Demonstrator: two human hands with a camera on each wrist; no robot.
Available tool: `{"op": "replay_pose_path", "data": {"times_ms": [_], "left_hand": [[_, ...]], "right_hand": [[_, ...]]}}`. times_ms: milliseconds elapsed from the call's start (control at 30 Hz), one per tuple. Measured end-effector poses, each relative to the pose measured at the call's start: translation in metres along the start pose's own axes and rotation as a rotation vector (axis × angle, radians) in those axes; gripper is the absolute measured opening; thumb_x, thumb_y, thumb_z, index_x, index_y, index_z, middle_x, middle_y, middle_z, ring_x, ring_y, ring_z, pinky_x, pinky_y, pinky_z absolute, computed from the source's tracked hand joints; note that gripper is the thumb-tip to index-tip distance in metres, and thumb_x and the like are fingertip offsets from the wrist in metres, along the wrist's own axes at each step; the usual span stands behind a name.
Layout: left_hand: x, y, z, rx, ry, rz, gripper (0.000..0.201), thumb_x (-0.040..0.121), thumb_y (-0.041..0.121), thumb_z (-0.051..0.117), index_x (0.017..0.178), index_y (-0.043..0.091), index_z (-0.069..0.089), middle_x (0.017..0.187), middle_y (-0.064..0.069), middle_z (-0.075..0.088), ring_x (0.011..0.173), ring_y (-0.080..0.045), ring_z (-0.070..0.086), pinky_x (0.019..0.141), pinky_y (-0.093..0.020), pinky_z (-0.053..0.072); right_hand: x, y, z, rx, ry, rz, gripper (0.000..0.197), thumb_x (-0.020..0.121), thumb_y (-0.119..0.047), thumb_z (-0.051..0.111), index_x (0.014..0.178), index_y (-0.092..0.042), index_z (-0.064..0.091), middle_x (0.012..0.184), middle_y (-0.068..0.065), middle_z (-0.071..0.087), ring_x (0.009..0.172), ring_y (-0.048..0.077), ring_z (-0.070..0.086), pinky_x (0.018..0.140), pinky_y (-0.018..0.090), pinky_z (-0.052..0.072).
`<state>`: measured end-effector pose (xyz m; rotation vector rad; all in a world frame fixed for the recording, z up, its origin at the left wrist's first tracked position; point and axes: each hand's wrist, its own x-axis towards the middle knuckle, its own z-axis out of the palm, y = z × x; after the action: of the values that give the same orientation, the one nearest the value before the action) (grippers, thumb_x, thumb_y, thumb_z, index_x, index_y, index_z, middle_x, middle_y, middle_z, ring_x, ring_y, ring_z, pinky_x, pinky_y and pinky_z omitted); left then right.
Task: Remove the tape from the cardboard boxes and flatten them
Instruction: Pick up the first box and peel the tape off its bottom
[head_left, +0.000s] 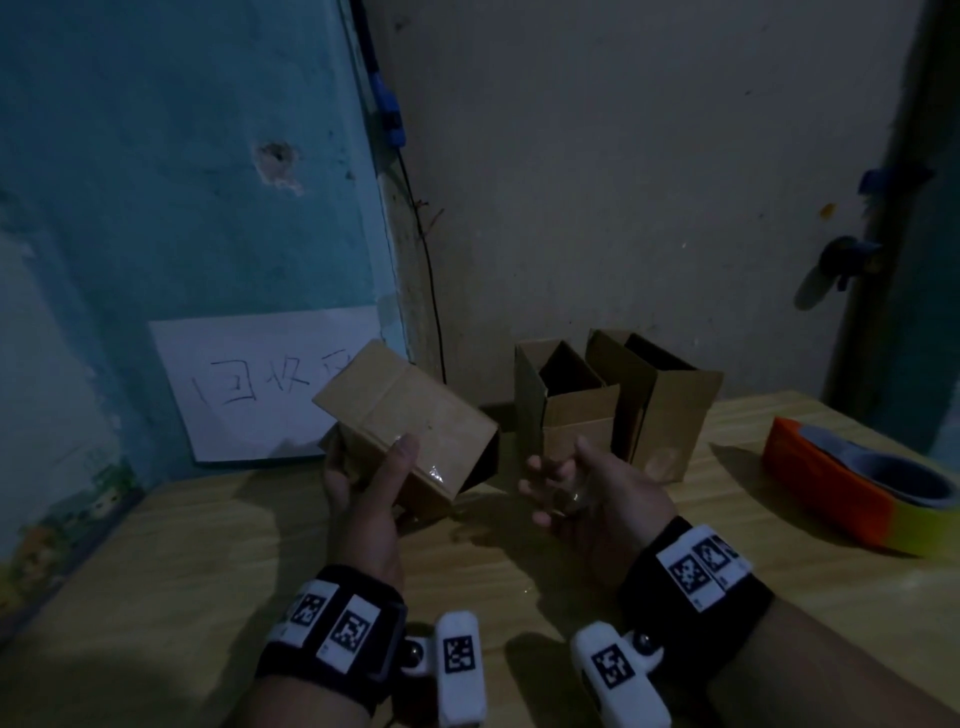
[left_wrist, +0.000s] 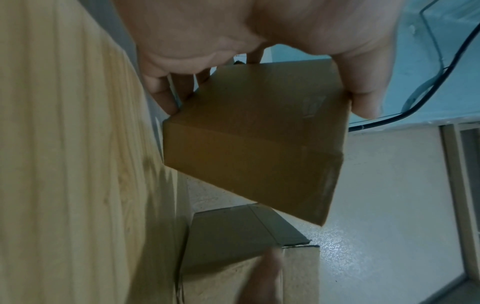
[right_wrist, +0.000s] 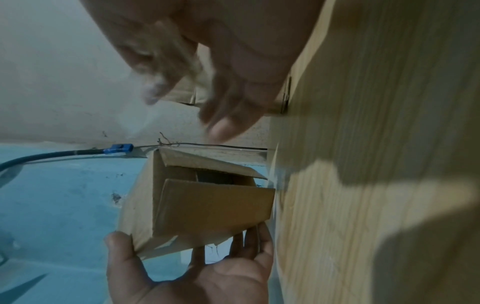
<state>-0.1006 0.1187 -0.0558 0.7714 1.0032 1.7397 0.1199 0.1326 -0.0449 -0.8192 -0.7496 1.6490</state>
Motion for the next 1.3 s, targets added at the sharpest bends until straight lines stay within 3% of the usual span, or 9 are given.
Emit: {"op": "replay_pose_path", "data": {"times_ms": [167, 267, 333, 500, 700, 933, 1033, 1133, 1300], "left_hand": [[0.0, 0.002, 0.003, -0.021, -0.005, -0.005, 0.113, 0.054, 0.053, 0.088, 0.154, 0.045, 0.035, 0.143, -0.004, 0.058, 0.119, -0.027, 0.06, 0.103, -0.06, 0.048], [-0.001, 0.003, 0.004, -0.042, -0.016, -0.015, 0.12, 0.046, 0.055, 0.091, 0.153, 0.047, 0.037, 0.139, -0.004, 0.061, 0.118, -0.028, 0.063, 0.104, -0.063, 0.048], [-0.001, 0.003, 0.004, -0.052, -0.029, -0.026, 0.121, 0.044, 0.055, 0.09, 0.153, 0.048, 0.036, 0.139, -0.003, 0.062, 0.118, -0.029, 0.063, 0.104, -0.064, 0.048], [-0.001, 0.004, 0.003, -0.064, -0.033, -0.03, 0.13, 0.036, 0.061, 0.096, 0.152, 0.048, 0.037, 0.14, -0.005, 0.062, 0.121, -0.031, 0.063, 0.103, -0.066, 0.049], [0.0, 0.006, 0.002, -0.102, -0.016, -0.033, 0.139, 0.025, 0.064, 0.098, 0.151, 0.048, 0.04, 0.138, -0.005, 0.064, 0.12, -0.032, 0.064, 0.1, -0.065, 0.051], [-0.002, 0.005, 0.003, -0.11, 0.016, -0.057, 0.136, 0.032, 0.065, 0.097, 0.153, 0.041, 0.039, 0.138, -0.006, 0.064, 0.122, -0.031, 0.063, 0.096, -0.058, 0.054], [0.0, 0.003, 0.002, -0.127, 0.031, -0.072, 0.115, 0.052, 0.058, 0.091, 0.153, 0.037, 0.04, 0.139, -0.006, 0.063, 0.121, -0.03, 0.062, 0.092, -0.055, 0.055], [0.001, 0.003, 0.001, -0.109, 0.033, -0.059, 0.126, 0.039, 0.066, 0.095, 0.151, 0.037, 0.044, 0.135, -0.005, 0.068, 0.12, -0.03, 0.065, 0.095, -0.058, 0.055], [-0.001, 0.006, 0.002, -0.162, -0.008, -0.104, 0.115, 0.044, 0.064, 0.094, 0.146, 0.03, 0.052, 0.13, -0.006, 0.073, 0.119, -0.03, 0.069, 0.088, -0.051, 0.058]], "right_hand": [[-0.003, -0.001, 0.0, -0.061, -0.013, -0.01, 0.03, 0.099, -0.039, 0.053, 0.082, -0.015, 0.058, 0.061, 0.003, 0.052, 0.051, 0.018, 0.048, 0.05, 0.03, 0.04], [0.0, -0.001, -0.004, -0.116, 0.047, 0.045, 0.045, 0.092, -0.058, 0.056, 0.083, -0.016, 0.066, 0.061, 0.001, 0.049, 0.054, 0.019, 0.046, 0.057, 0.033, 0.038], [0.002, 0.0, -0.003, -0.013, 0.077, 0.099, 0.06, 0.09, -0.066, 0.049, 0.106, -0.013, 0.07, 0.066, 0.004, 0.052, 0.058, 0.021, 0.047, 0.061, 0.034, 0.039], [0.007, 0.001, -0.001, -0.004, 0.129, 0.041, 0.042, 0.094, -0.03, 0.047, 0.124, -0.005, 0.062, 0.092, 0.016, 0.068, 0.084, 0.03, 0.06, 0.075, 0.04, 0.043], [0.003, 0.002, -0.006, -0.327, 0.149, -0.016, 0.016, 0.084, -0.031, 0.075, 0.092, -0.018, 0.081, 0.109, 0.013, 0.076, 0.106, 0.036, 0.068, 0.098, 0.058, 0.053], [-0.002, 0.003, -0.007, -0.397, 0.105, -0.055, 0.018, 0.09, -0.031, 0.072, 0.099, -0.017, 0.078, 0.096, 0.012, 0.076, 0.091, 0.032, 0.07, 0.072, 0.042, 0.057], [0.0, 0.002, -0.009, -0.372, 0.111, -0.071, 0.015, 0.089, -0.028, 0.073, 0.092, -0.014, 0.077, 0.09, 0.013, 0.073, 0.085, 0.032, 0.068, 0.075, 0.044, 0.057], [0.004, 0.005, -0.011, -0.326, 0.059, -0.107, 0.018, 0.081, -0.03, 0.078, 0.068, -0.019, 0.07, 0.067, 0.006, 0.06, 0.062, 0.023, 0.057, 0.065, 0.04, 0.047], [0.004, 0.004, -0.011, -0.218, -0.056, -0.151, 0.008, 0.087, -0.015, 0.073, 0.08, -0.016, 0.069, 0.065, -0.002, 0.065, 0.066, 0.018, 0.059, 0.069, 0.039, 0.047]]}}
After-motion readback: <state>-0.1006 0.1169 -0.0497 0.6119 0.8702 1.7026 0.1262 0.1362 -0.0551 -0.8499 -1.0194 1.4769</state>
